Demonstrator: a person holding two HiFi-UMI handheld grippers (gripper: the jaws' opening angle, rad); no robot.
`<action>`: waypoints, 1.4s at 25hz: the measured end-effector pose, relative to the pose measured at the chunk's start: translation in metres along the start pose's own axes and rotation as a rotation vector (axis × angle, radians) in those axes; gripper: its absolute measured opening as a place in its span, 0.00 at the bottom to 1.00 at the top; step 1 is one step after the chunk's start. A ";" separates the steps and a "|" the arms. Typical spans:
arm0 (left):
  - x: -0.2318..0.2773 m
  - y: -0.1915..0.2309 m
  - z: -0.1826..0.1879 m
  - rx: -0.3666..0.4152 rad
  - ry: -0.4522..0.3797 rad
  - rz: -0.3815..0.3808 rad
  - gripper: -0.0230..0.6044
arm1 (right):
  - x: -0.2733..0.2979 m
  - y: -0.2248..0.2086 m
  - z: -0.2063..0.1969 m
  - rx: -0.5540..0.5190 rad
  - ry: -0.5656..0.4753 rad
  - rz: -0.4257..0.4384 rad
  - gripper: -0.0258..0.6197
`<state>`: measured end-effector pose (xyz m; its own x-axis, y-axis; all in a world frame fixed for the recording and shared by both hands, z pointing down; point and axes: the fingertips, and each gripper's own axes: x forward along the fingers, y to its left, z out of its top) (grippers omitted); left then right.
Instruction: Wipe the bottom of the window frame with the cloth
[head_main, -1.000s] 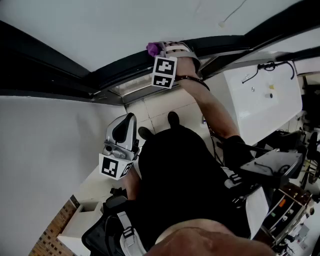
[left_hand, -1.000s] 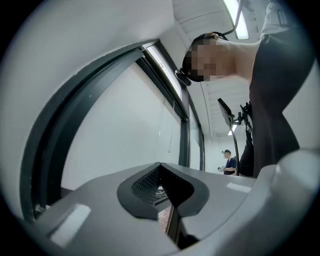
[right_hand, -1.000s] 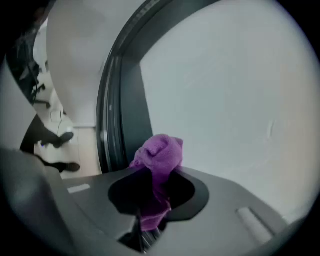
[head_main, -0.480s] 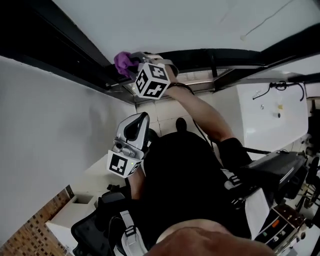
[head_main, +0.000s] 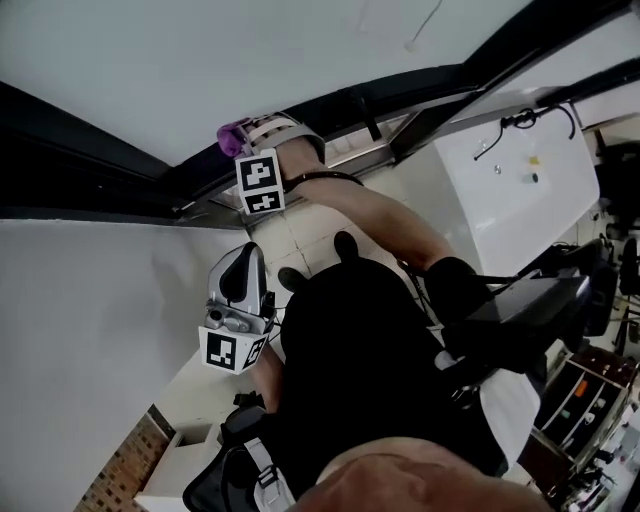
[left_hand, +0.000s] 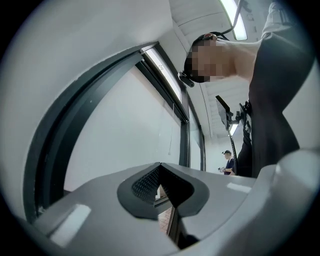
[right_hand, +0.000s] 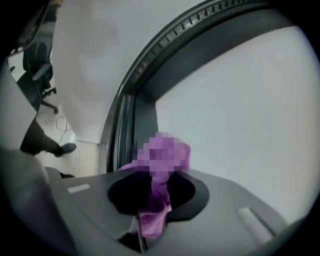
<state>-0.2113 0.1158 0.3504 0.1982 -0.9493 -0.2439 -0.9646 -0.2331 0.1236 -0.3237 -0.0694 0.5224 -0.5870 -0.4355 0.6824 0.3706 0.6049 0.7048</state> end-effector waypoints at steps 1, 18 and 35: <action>0.007 -0.004 -0.003 -0.005 0.005 -0.027 0.04 | -0.004 -0.003 -0.036 -0.021 0.083 -0.009 0.14; 0.048 -0.041 -0.019 -0.044 0.026 -0.159 0.04 | -0.049 -0.027 -0.189 -0.291 0.506 -0.043 0.13; 0.049 -0.042 -0.026 -0.054 0.050 -0.151 0.04 | -0.108 0.007 -0.193 -0.243 0.344 0.049 0.14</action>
<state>-0.1571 0.0739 0.3580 0.3497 -0.9116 -0.2161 -0.9127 -0.3835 0.1409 -0.1187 -0.1469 0.4908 -0.3053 -0.6319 0.7124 0.5757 0.4734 0.6667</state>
